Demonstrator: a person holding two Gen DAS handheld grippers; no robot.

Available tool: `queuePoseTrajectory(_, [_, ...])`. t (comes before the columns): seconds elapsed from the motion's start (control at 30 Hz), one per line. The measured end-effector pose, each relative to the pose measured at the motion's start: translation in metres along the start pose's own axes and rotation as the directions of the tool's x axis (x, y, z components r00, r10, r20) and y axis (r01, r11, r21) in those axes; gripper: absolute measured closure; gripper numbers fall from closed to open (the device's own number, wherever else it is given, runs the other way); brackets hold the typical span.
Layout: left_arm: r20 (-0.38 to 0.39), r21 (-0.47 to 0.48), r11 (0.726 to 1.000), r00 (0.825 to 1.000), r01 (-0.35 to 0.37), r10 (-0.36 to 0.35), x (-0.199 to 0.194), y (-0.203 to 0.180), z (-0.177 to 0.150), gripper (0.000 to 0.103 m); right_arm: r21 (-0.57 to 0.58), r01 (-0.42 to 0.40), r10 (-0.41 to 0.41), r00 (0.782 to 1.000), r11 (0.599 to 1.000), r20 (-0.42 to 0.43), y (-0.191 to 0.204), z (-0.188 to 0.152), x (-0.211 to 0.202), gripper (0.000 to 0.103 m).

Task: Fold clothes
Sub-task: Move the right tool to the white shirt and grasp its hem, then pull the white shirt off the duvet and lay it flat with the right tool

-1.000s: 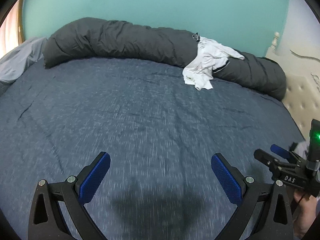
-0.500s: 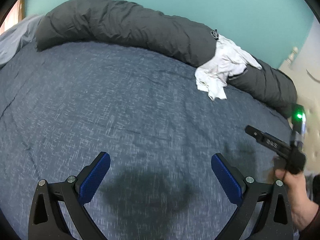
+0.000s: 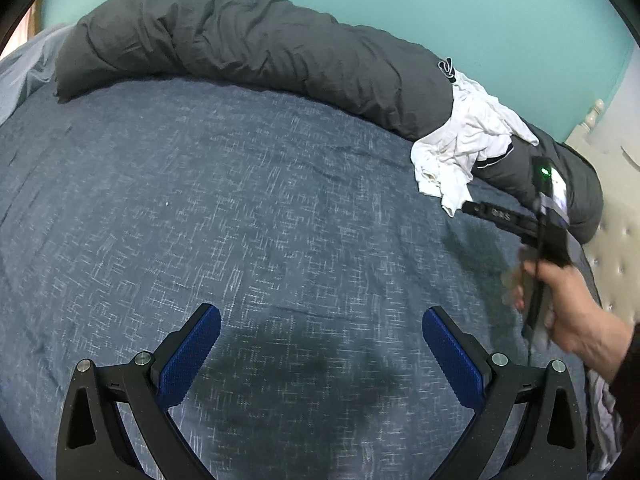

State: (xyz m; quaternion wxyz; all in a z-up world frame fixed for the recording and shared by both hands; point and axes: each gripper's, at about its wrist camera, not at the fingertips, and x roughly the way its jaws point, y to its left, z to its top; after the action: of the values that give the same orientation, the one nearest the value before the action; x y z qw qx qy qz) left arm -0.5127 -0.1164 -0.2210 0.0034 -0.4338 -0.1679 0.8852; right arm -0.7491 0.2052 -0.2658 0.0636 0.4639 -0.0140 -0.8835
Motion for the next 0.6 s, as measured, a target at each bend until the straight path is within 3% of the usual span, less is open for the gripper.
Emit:
queuePoseTrajectory(0.13, [-0.019,-0.032,0.999,1.000,0.015,-0.015,0.007,0.016,-0.017,0.000,0.008,0.017,-0.017,1.000,1.000,0.003,0.004,0.011,0.027,0.026])
queuePoseTrajectory(0.2, [-0.023,-0.059,0.998,0.999,0.021,-0.022,0.007,0.023,-0.026,0.000,-0.011,0.017,-0.017,1.000,1.000,0.005,0.008,0.014,0.038,0.052])
queuePoseTrajectory(0.3, [-0.025,-0.088,0.996,0.999,0.025,-0.027,0.006,0.033,-0.039,0.000,-0.042,0.038,-0.038,0.999,0.998,0.002,0.010,0.014,0.048,0.067])
queuePoseTrajectory(0.33, [-0.023,-0.085,0.996,0.999,0.023,-0.025,0.004,0.034,-0.042,0.000,-0.045,0.042,-0.041,0.999,0.998,0.018,0.009,0.014,0.046,0.088])
queuePoseTrajectory(0.37, [-0.021,-0.083,0.996,1.000,0.021,-0.023,0.002,0.035,-0.045,0.000,-0.044,0.053,-0.051,0.998,0.998,0.032,0.009,0.014,0.042,0.094])
queuePoseTrajectory(0.6, [0.001,-0.068,0.998,1.000,0.016,-0.016,-0.022,0.044,-0.065,0.000,-0.132,-0.013,0.028,0.993,0.991,0.117,0.015,-0.004,-0.018,0.096])
